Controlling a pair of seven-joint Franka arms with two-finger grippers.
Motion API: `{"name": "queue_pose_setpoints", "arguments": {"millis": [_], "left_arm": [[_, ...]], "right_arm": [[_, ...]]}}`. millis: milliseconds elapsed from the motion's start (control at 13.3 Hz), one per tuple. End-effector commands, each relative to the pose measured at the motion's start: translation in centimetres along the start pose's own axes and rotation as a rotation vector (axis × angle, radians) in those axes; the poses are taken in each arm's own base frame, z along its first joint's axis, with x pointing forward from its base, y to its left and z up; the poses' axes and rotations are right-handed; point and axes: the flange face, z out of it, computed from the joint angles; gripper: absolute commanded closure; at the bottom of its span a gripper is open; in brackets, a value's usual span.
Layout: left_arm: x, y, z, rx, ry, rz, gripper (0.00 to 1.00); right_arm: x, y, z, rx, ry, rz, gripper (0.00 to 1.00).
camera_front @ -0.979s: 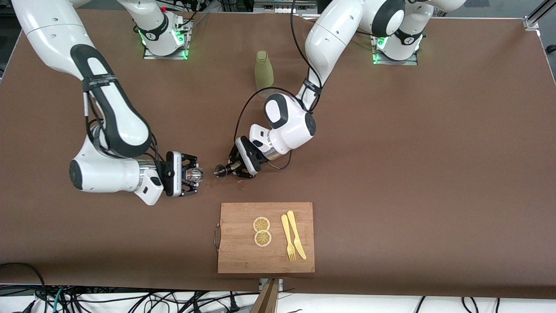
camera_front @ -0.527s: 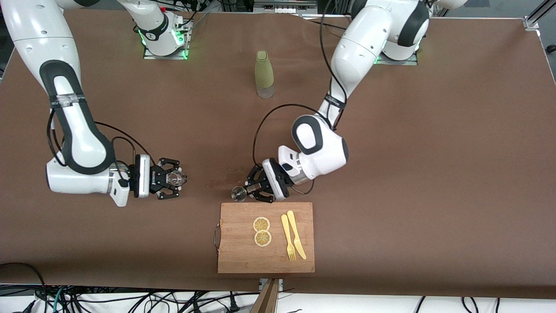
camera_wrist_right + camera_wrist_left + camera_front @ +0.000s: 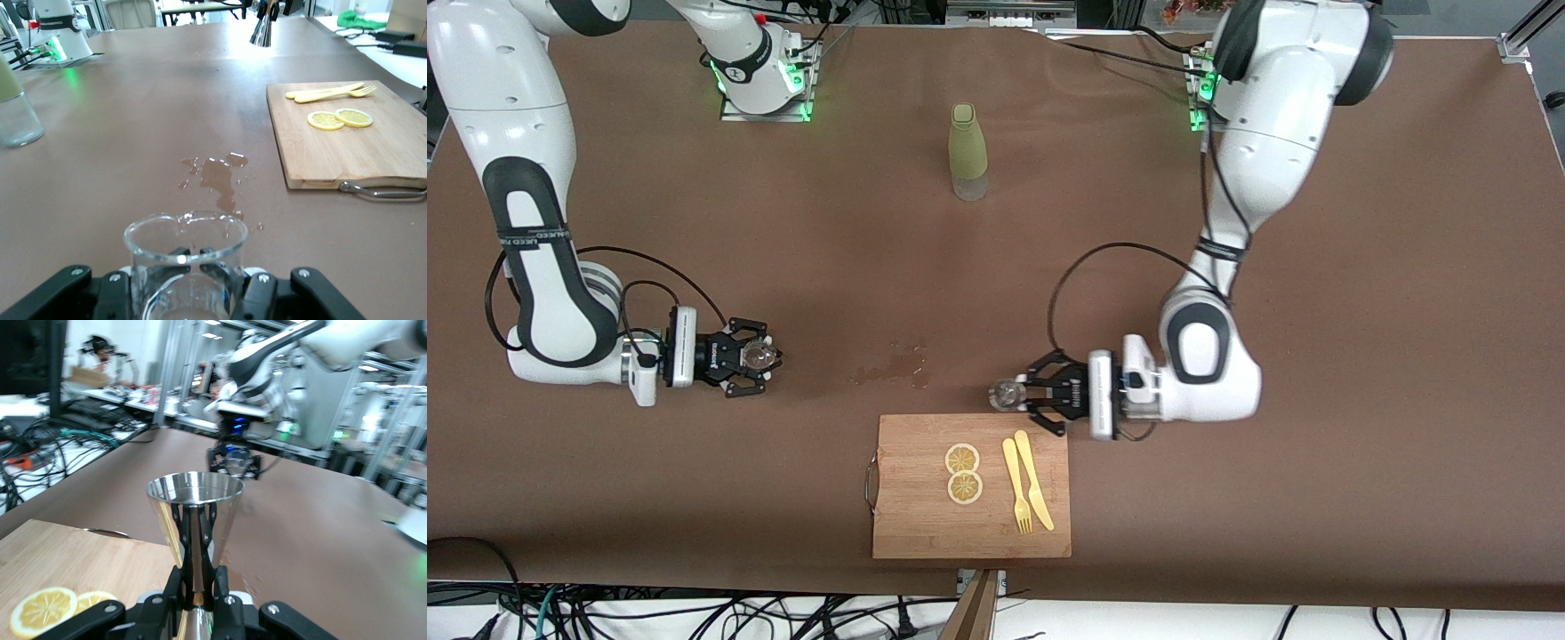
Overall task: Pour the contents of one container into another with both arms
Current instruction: 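Carry the jigger back with the left gripper while the right gripper lowers the glass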
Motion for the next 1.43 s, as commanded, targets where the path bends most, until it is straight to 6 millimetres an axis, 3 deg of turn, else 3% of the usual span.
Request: {"name": "queue_pose_setpoints", "arguments": {"millis": [0,226,527,678,979,1129,1355], "left_arm": [[-0.5,2.0,-4.7,-0.106,0.031,0.083,1.00],[-1.7,3.3,-13.5,-0.225,-0.069,0.177,1.00],[-5.9,5.4,-22.8,-0.341,-0.109,0.284,1.00],[-8.6,6.5,-26.4,-0.392,-0.096,0.321,1.00],[-15.0,8.6,-32.2,-0.452,-0.072,0.349,1.00],[-18.3,9.3,-34.0,-0.460,-0.067,0.361,1.00],[-19.8,9.2,-36.2,-0.472,-0.098,0.379,1.00]], "right_arm": [[-2.4,-1.2,-0.9,-0.017,0.059,-0.038,0.84],[-5.6,-3.4,-1.3,-0.063,0.096,-0.059,0.83],[-7.9,-4.6,-2.1,-0.080,0.131,-0.061,0.82],[-9.0,-5.2,-2.0,-0.119,0.171,-0.067,0.82],[-10.6,-6.0,-2.5,-0.127,0.161,-0.043,0.78],[-11.4,-6.2,-2.6,-0.131,0.154,-0.031,0.74],[-11.8,-6.3,-2.4,-0.134,0.148,-0.023,0.71]]}}
